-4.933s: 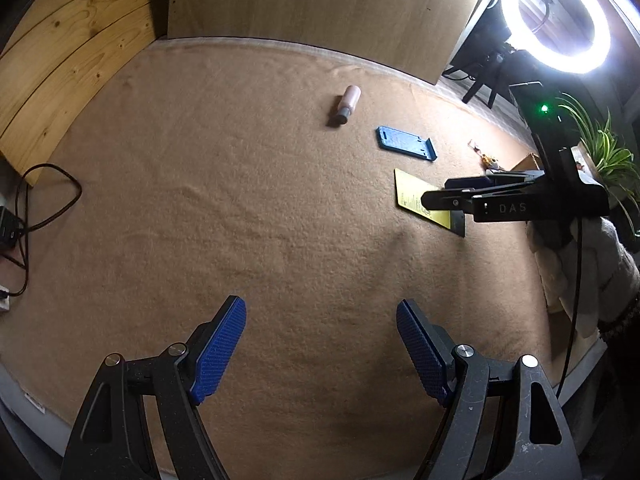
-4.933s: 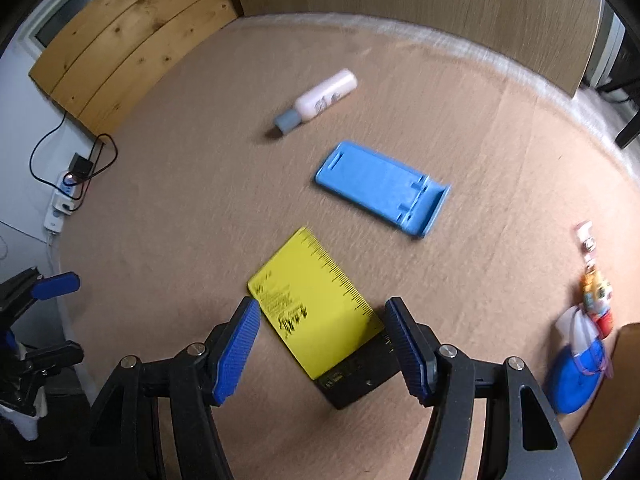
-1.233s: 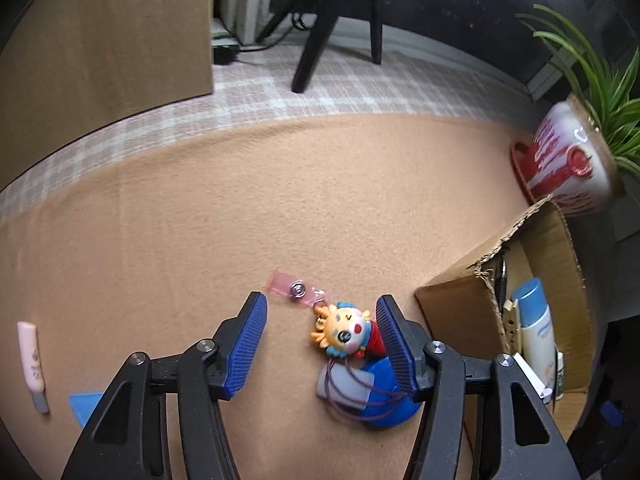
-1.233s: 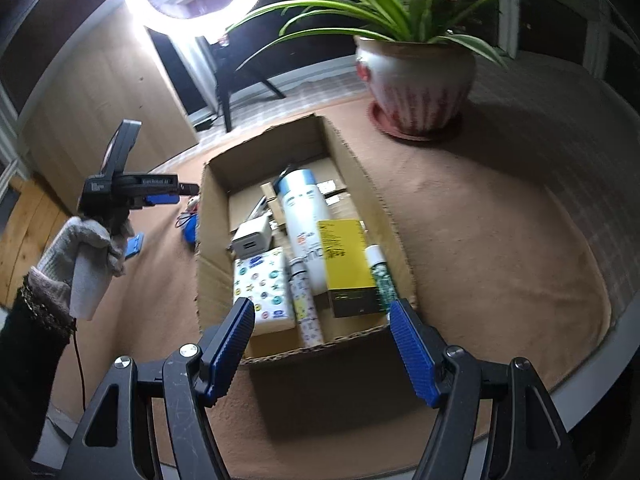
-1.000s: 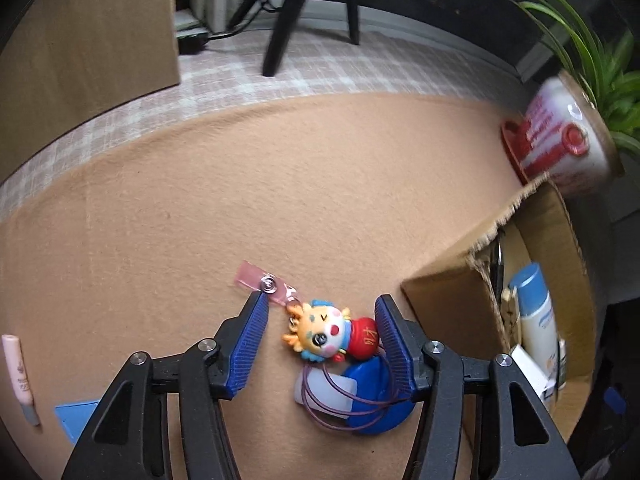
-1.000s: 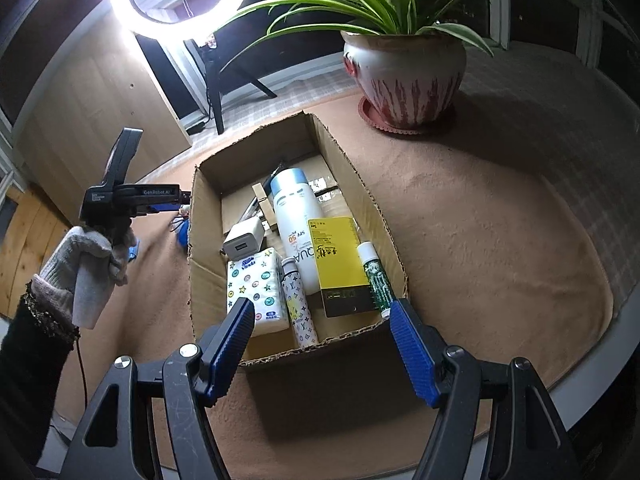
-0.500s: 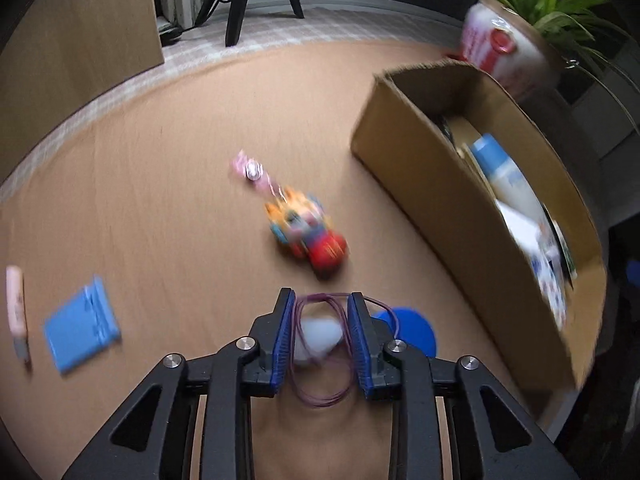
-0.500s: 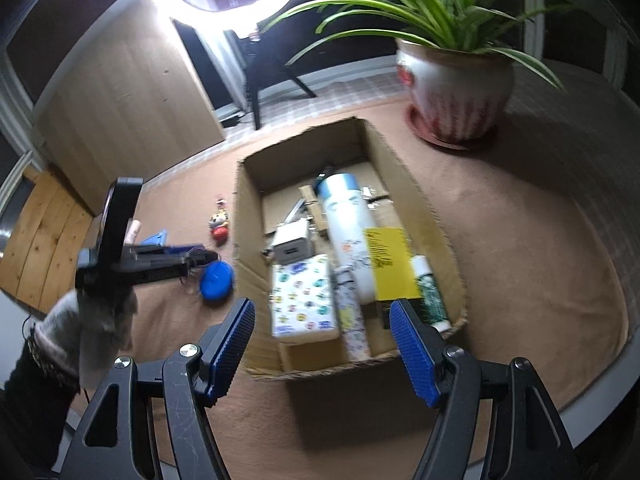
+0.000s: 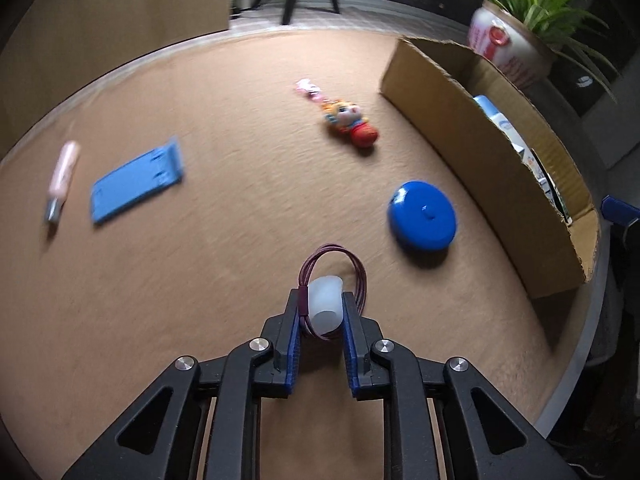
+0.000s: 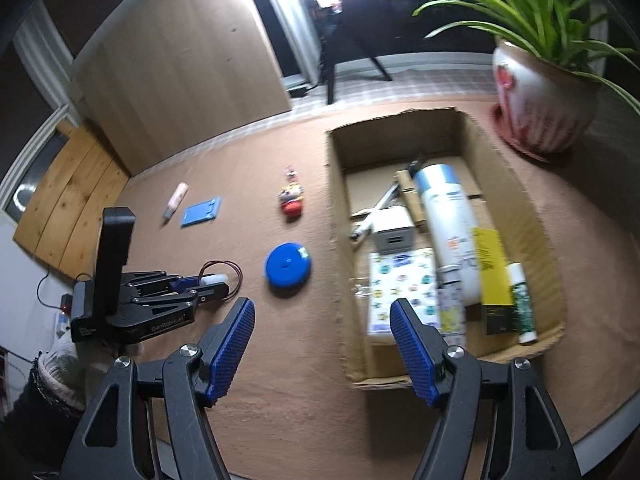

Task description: Organize objects

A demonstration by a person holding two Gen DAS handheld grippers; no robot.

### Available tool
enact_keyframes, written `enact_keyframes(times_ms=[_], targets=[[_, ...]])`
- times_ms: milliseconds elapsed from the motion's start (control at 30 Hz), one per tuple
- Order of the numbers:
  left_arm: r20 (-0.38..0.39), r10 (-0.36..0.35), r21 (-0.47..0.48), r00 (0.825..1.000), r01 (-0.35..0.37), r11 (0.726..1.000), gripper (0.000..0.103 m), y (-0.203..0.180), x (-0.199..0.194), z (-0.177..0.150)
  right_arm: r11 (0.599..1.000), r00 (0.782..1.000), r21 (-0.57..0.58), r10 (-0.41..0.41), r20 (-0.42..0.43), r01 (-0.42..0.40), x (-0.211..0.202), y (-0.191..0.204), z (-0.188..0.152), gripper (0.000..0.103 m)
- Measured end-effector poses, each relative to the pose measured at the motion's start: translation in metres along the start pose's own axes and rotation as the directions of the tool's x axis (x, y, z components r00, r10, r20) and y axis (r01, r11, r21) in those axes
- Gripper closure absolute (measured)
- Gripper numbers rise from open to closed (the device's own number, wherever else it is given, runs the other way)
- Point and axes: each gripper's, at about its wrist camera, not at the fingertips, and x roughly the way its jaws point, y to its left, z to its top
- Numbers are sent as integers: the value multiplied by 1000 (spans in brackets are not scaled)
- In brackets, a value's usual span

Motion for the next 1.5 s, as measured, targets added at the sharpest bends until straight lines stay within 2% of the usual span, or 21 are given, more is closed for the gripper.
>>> enact_keyframes(times_ms=[167, 233, 367, 400, 500, 600, 933, 1167, 1333, 1500], targets=[[24, 4, -69, 1000, -3, 998, 84, 25, -16, -12, 999, 999, -23, 29, -26, -29, 12, 17, -1, 37], [29, -4, -105, 1000, 7, 994, 80, 36, -24, -20, 999, 999, -28, 37, -36, -38, 16, 21, -1, 37], [50, 5, -141, 999, 2, 990, 59, 52, -39, -29, 997, 997, -46, 52, -53, -54, 22, 32, -1, 37], [60, 13, -147, 998, -4, 989, 59, 55, -44, -31, 997, 997, -52, 54, -56, -57, 25, 35, 0, 37], [81, 38, -174, 996, -24, 984, 60, 67, -54, -37, 996, 995, -56, 68, -67, -72, 32, 42, 2, 37], [93, 33, -184, 995, -15, 983, 63, 73, -60, -41, 995, 994, -60, 73, -78, -78, 40, 48, 5, 37], [69, 27, -46, 997, -23, 999, 63, 36, -48, -41, 996, 989, -46, 67, -128, -73, 71, 54, 10, 37], [51, 25, -22, 998, -24, 999, 69, 29, -36, -38, 999, 986, -42, 27, -162, -34, 91, 57, 16, 37], [39, 34, -12, 999, -33, 999, 75, 28, -29, -36, 998, 987, -61, -40, -157, 31, 98, 61, 18, 36], [32, 44, -1, 999, -44, 999, 76, 30, -23, -35, 999, 988, -40, -10, -154, 4, 96, 63, 21, 36]])
